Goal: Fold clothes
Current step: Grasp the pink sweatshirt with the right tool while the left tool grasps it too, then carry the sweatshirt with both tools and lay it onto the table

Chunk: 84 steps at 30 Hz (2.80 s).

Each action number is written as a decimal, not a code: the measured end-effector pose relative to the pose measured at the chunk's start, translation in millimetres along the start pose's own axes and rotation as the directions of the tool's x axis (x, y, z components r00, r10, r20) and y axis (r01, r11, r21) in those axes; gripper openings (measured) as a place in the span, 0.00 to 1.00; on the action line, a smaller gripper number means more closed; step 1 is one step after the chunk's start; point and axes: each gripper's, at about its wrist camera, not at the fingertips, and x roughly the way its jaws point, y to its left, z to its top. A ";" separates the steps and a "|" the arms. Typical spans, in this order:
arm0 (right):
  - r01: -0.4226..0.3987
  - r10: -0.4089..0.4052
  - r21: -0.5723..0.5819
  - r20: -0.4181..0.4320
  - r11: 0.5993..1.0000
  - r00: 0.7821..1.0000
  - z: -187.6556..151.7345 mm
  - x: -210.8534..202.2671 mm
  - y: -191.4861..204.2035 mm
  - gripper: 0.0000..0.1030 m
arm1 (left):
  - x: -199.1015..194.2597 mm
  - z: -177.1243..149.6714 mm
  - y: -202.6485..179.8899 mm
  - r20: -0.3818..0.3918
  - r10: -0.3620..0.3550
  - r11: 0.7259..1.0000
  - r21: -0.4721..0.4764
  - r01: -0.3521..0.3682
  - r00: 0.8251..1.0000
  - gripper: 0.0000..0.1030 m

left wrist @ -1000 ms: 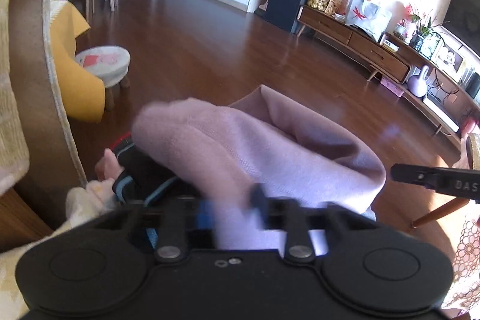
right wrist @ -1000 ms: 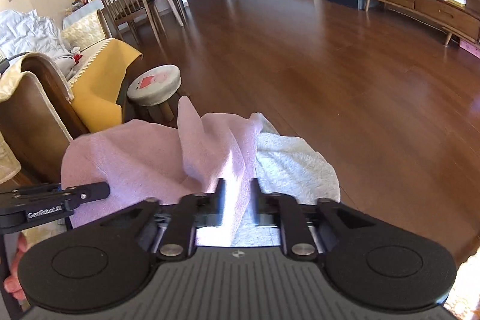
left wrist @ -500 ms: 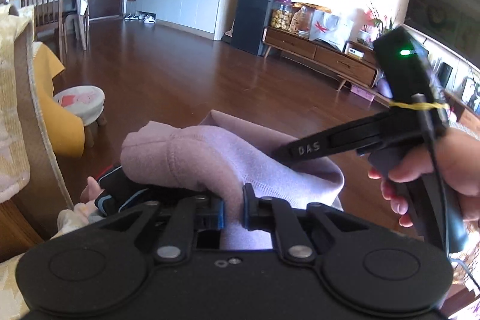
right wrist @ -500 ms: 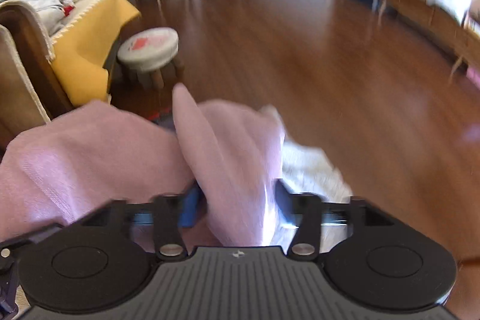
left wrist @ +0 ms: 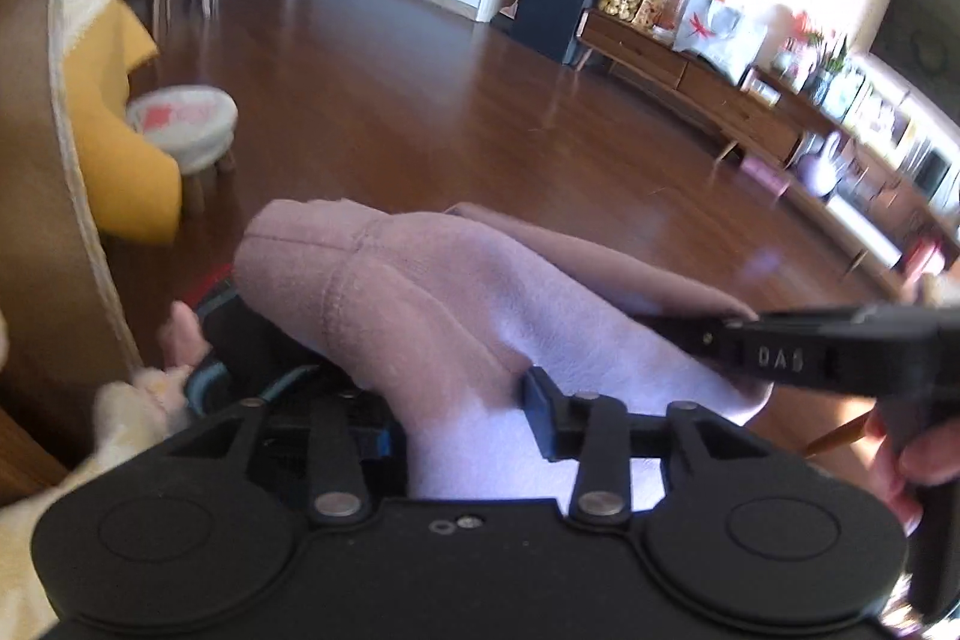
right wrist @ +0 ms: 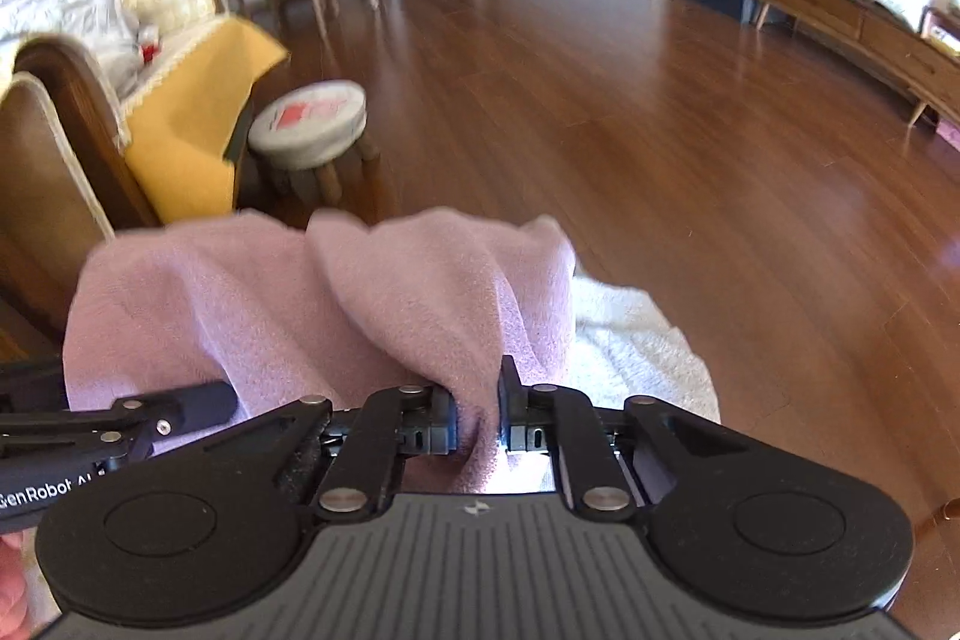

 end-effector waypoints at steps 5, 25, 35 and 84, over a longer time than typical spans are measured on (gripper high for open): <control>-0.010 0.008 0.033 0.081 0.999 0.997 1.8 -26.9 -0.7 0.09 | -25.8 -4.8 -11.0 0.096 0.003 0.999 0.041 -0.007 0.995 1.00; 0.175 -0.186 0.068 0.468 0.982 0.864 38.6 -290.5 -53.4 0.09 | -200.8 50.9 -193.1 0.430 -0.317 0.925 0.338 0.175 0.845 1.00; 0.243 -0.294 0.169 0.627 0.955 0.722 53.3 -447.4 -115.0 0.09 | -287.4 76.4 -337.4 0.526 -0.487 0.844 0.490 0.219 0.698 1.00; 0.522 -0.561 0.402 -0.024 0.753 0.827 -359.4 -540.9 -406.4 0.09 | -153.3 -259.4 -630.8 -0.179 -0.546 0.518 0.696 0.497 0.819 1.00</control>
